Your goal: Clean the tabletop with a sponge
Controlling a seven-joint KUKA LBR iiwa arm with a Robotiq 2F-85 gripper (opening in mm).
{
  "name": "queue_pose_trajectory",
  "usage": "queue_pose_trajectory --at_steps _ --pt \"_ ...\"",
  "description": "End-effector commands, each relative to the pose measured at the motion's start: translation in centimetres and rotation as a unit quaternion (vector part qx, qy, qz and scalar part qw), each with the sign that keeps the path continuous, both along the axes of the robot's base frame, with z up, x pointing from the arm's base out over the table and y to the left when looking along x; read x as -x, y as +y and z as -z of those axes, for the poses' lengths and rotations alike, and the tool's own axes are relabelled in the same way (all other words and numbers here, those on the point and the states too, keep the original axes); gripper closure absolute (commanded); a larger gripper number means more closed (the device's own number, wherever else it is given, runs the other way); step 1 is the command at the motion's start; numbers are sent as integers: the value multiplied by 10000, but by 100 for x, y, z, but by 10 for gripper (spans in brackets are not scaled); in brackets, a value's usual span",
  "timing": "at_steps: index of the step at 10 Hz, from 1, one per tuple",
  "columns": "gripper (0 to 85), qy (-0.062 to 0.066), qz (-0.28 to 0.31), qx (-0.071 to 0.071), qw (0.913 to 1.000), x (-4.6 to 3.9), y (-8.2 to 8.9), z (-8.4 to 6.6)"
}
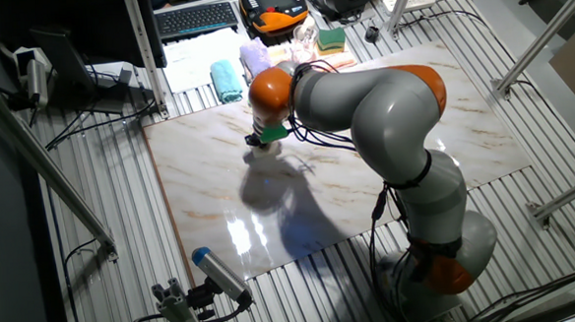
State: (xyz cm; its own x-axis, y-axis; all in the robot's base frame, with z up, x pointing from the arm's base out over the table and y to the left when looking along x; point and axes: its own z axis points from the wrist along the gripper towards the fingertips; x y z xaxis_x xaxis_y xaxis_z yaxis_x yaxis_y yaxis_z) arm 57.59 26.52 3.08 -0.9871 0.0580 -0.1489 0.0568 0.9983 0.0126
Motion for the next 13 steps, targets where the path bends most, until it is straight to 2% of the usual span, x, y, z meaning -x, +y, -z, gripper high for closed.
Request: queue_pose_trajectory --at_steps 1,4,5,7,9,13 --pt "850 15 5 -37 10000 36 34 16" --pt "850 54 31 -71 10000 198 129 39" --pt "850 61 6 -86 9999 225 113 33" --pt "850 60 -28 -55 10000 172 37 6" --pt "850 44 -45 -69 10000 64 -43 -29" --pt "850 9 55 -60 10000 -68 12 -31"
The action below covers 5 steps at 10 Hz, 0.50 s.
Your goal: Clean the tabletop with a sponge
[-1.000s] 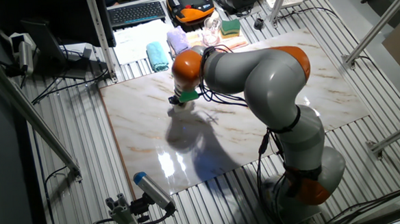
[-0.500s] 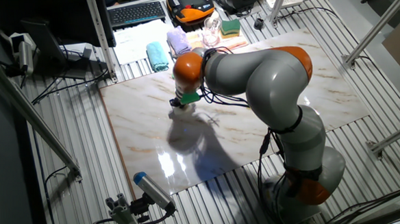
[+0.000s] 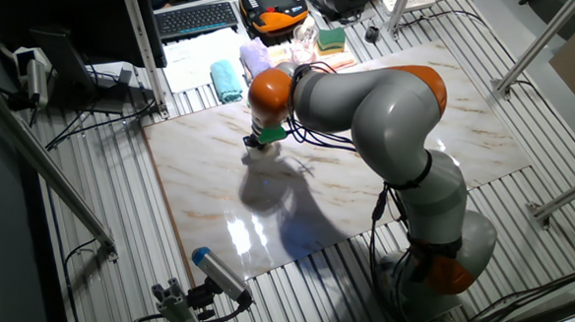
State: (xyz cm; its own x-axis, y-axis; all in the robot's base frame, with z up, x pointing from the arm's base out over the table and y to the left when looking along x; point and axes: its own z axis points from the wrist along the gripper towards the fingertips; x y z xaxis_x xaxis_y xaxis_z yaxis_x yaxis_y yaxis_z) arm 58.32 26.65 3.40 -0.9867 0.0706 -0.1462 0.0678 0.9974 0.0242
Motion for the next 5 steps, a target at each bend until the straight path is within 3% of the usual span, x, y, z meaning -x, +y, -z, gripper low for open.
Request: queue_pose_trajectory --at_steps 1,5 --pt "850 -1 1 -1 10000 -30 3 -9" --pt "850 55 68 -13 10000 -163 21 -68"
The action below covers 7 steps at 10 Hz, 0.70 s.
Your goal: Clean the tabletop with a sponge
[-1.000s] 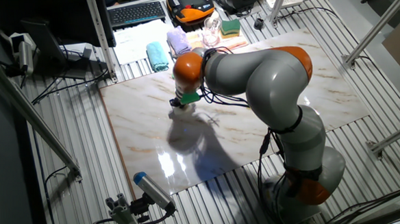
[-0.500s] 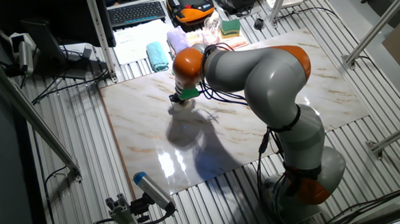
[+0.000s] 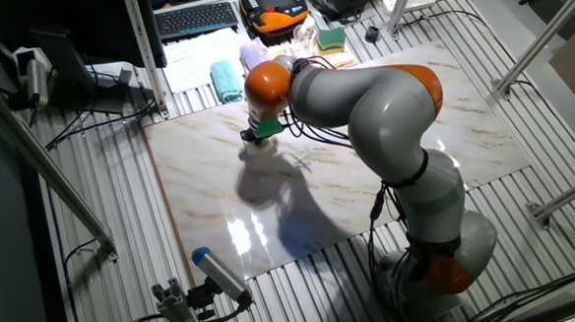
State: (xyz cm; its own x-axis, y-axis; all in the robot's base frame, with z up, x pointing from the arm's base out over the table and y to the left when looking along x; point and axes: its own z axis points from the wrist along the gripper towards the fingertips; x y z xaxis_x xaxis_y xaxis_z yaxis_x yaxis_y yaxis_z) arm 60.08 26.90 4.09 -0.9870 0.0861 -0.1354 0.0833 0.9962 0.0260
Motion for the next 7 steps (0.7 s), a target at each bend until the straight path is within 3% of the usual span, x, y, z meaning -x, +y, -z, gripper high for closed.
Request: queue_pose_trajectory --at_steps 1,4,7 --pt "850 2 15 0 10000 -21 6 -2" --pt "850 -12 49 -30 10000 -129 13 44" --pt "850 5 61 -54 10000 -273 -43 -15"
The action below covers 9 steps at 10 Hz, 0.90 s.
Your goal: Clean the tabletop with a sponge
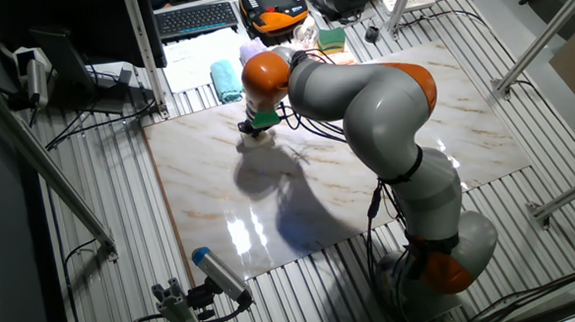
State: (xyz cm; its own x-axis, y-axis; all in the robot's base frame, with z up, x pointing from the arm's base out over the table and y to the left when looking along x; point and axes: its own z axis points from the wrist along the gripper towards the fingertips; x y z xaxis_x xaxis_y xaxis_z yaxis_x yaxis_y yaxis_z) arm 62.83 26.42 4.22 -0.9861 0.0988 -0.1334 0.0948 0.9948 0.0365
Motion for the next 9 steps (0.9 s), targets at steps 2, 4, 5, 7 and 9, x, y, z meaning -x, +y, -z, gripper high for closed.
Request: queue_pose_trajectory --at_steps 2,4,5,7,9 --pt "850 -3 -43 -8 10000 -40 -59 10" --pt "850 -12 -77 23 10000 -59 -110 31" --pt "850 -13 -91 38 10000 -63 -136 32" --pt "850 29 -185 73 9998 -99 -240 14" --pt "850 25 -299 82 9995 -137 -364 2"
